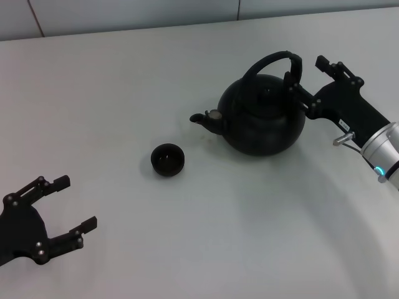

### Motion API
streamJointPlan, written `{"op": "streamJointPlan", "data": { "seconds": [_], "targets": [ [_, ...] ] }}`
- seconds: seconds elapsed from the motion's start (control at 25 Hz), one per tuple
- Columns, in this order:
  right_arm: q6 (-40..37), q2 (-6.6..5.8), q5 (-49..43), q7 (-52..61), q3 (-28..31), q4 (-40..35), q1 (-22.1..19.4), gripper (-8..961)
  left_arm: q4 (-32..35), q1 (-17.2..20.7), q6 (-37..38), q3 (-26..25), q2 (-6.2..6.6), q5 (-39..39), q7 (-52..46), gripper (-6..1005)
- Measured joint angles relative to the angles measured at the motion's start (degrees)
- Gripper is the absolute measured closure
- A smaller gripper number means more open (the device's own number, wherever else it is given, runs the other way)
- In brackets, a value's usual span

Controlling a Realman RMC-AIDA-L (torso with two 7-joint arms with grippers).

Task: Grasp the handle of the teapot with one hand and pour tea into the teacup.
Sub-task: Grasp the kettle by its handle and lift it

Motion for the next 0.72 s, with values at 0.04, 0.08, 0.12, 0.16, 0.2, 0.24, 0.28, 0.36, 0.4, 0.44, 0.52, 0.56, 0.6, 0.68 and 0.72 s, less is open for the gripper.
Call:
{"op": "streamJointPlan", "data": {
  "seconds": [0.04, 0.08, 0.12, 0.16, 0.2, 0.24, 0.28, 0.36, 0.4, 0.44, 0.52, 0.56, 0.6, 0.68, 0.72],
  "targets": [
    [0.3, 0.0, 0.0, 0.0, 0.0, -0.1, 0.3, 217, 0.0, -0.1, 0.0, 0.0, -0.05, -0.1, 0.1, 135],
    [0.7, 0.0, 0.0, 0.0, 0.0, -0.2, 0.6, 217, 0.0, -0.2, -0.1, -0.1, -0.15, -0.3, 0.1, 135],
    [1.2, 0.0, 0.0, 0.0, 0.0, -0.2, 0.9, 216, 0.0, -0.2, -0.1, -0.1, -0.17, -0.3, 0.1, 135],
    [1.7, 0.0, 0.0, 0.0, 0.0, -0.3, 1.2, 216, 0.0, -0.2, -0.1, -0.1, -0.2, -0.3, 0.1, 135],
    [1.7, 0.0, 0.0, 0.0, 0.0, -0.3, 1.2, 216, 0.0, -0.2, -0.1, -0.1, -0.2, -0.3, 0.1, 135],
    [1.8, 0.0, 0.0, 0.0, 0.0, -0.3, 1.2, 216, 0.0, -0.2, -0.1, -0.1, -0.24, -0.3, 0.1, 135],
    [1.9, 0.0, 0.0, 0.0, 0.0, -0.3, 1.2, 216, 0.0, -0.2, -0.1, -0.1, -0.28, -0.4, 0.1, 135],
    [2.0, 0.0, 0.0, 0.1, 0.0, -0.3, 1.2, 217, 0.0, -0.2, -0.1, -0.1, -0.3, -0.4, 0.1, 135],
    [2.0, 0.0, 0.0, 0.1, 0.0, -0.3, 1.2, 217, 0.0, -0.2, -0.1, -0.1, -0.31, -0.4, 0.1, 135],
    [2.0, 0.0, 0.0, 0.1, 0.0, -0.3, 1.1, 218, 0.0, -0.1, -0.1, -0.1, -0.31, -0.4, 0.1, 135],
    [2.0, 0.0, 0.0, 0.1, 0.0, -0.3, 1.1, 219, 0.0, -0.1, -0.2, -0.1, -0.32, -0.4, 0.1, 135],
    [2.0, 0.0, 0.0, 0.1, 0.0, -0.2, 1.1, 219, 0.0, -0.1, -0.2, -0.1, -0.32, -0.5, 0.1, 135],
    [2.0, 0.0, 0.0, 0.1, 0.0, -0.2, 1.1, 220, 0.0, -0.1, -0.2, -0.1, -0.32, -0.5, 0.1, 135],
    [2.0, 0.0, -0.2, 0.1, 0.0, 0.0, 1.1, 221, 0.0, -0.1, -0.2, -0.1, -0.32, -0.5, 0.1, 135],
    [2.0, 0.0, -0.5, 0.1, 0.0, 0.0, 1.1, 221, 0.1, -0.2, -0.2, -0.1, -0.33, -0.6, 0.1, 135]
  ]
}}
